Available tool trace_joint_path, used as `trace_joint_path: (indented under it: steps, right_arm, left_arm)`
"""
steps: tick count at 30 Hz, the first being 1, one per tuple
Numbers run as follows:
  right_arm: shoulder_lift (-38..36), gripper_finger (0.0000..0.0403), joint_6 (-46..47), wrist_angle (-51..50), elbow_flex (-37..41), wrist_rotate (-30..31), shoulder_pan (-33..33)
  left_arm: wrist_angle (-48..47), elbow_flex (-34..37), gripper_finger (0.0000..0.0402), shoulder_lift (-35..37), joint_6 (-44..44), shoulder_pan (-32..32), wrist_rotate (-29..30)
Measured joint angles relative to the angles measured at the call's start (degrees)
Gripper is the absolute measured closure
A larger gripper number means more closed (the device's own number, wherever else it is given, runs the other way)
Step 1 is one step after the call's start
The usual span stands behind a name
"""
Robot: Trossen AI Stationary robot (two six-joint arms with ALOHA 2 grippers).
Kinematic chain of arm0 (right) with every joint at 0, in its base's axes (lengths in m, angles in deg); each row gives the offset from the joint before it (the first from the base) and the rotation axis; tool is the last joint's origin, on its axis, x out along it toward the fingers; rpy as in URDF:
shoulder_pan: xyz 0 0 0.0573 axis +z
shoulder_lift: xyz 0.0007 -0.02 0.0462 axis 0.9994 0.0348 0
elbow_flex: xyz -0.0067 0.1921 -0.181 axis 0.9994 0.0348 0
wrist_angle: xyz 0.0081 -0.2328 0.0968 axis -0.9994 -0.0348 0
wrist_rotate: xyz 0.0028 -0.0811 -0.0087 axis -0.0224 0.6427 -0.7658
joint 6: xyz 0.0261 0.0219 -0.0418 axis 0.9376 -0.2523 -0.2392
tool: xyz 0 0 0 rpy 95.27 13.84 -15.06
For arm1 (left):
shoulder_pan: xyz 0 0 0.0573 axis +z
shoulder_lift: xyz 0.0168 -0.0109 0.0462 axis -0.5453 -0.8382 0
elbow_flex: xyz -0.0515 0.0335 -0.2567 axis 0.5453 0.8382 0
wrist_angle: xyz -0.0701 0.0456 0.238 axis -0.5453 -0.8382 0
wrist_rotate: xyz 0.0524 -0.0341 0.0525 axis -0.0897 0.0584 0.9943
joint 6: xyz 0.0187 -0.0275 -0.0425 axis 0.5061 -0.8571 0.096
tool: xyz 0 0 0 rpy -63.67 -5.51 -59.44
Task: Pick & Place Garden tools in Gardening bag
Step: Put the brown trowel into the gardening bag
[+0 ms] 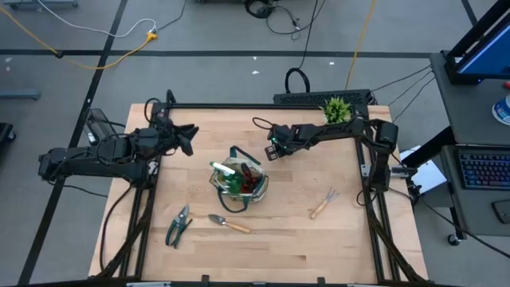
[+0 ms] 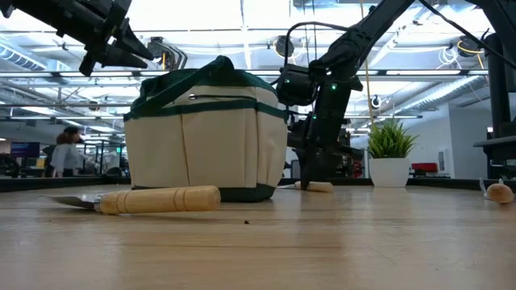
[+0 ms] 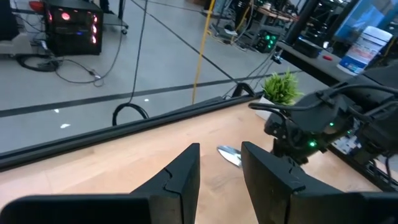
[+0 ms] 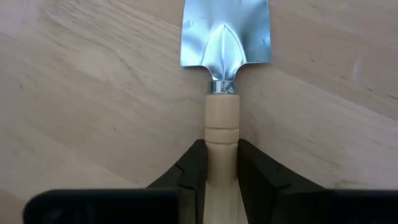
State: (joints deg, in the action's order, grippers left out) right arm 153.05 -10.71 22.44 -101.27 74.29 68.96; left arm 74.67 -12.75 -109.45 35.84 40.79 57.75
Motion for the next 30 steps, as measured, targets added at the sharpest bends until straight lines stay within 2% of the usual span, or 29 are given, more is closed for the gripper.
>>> trace_joint_path:
  steps: [12, 22, 25, 30]
  right_arm:
    - [-1.59, 0.0345, -7.02, -4.7, 0.04, -0.01, 0.09]
    - [-10.8, 0.0345, -9.81, -6.81, 0.37, 4.22, 0.04]
    - [-14.59, 0.0345, -11.34, -5.01, 0.36, 3.83, 0.11]
    - [-21.22, 0.0345, -15.95, 0.39, 0.26, -0.77, 0.11]
  left_arm:
    - [-0.09, 0.0, 0.0279, 0.0, 0.32, 0.0, -1.71]
    - [-0.5, 0.0, 0.0279, -0.02, 0.48, -0.15, -4.85]
    - [-0.48, 0.0, 0.0279, -0.08, 0.48, -0.15, -6.11]
    - [-0.49, -0.02, 0.0279, -0.09, 0.49, -0.16, -7.56]
